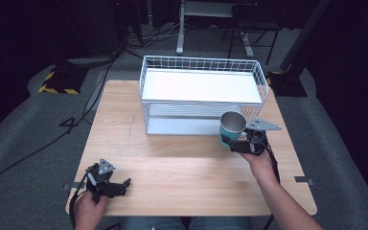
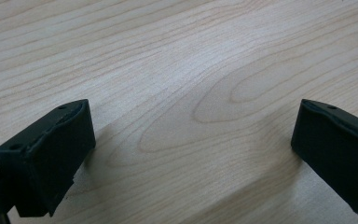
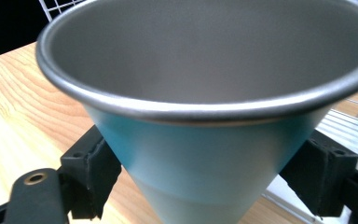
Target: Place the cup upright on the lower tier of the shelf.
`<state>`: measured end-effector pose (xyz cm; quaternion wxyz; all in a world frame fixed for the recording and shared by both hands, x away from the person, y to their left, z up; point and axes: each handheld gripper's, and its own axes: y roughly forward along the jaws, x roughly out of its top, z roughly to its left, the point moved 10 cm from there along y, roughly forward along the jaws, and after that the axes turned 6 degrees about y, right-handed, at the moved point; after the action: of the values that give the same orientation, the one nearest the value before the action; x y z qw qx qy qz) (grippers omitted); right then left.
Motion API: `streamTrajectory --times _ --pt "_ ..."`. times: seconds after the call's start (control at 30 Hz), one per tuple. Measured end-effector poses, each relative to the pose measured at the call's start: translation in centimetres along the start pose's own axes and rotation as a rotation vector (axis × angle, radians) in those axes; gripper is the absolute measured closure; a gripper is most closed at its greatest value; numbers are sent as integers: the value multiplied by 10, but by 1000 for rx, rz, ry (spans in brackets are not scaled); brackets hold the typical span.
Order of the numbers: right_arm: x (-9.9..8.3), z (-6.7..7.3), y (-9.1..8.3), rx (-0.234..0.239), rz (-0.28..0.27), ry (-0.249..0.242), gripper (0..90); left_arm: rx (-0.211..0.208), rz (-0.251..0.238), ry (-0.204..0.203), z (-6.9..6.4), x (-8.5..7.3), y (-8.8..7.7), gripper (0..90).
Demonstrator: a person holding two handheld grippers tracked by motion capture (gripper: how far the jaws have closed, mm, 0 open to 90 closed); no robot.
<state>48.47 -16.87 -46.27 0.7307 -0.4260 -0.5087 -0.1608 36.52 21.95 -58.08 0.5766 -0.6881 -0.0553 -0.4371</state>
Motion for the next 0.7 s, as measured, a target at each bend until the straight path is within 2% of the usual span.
streamTrajectory --times 0.33,0.37,0.53,0.7 --pt "7 10 27 3 10 -35 196 -6 -1 -1 -1 1 1 0" --pt "10 13 35 11 3 -35 196 -4 0 5 0 1 1 0" --pt "13 18 51 9 14 -46 196 -7 0 7 0 2 2 0" --pt "19 20 66 15 3 -18 196 -6 -2 7 1 2 2 0"
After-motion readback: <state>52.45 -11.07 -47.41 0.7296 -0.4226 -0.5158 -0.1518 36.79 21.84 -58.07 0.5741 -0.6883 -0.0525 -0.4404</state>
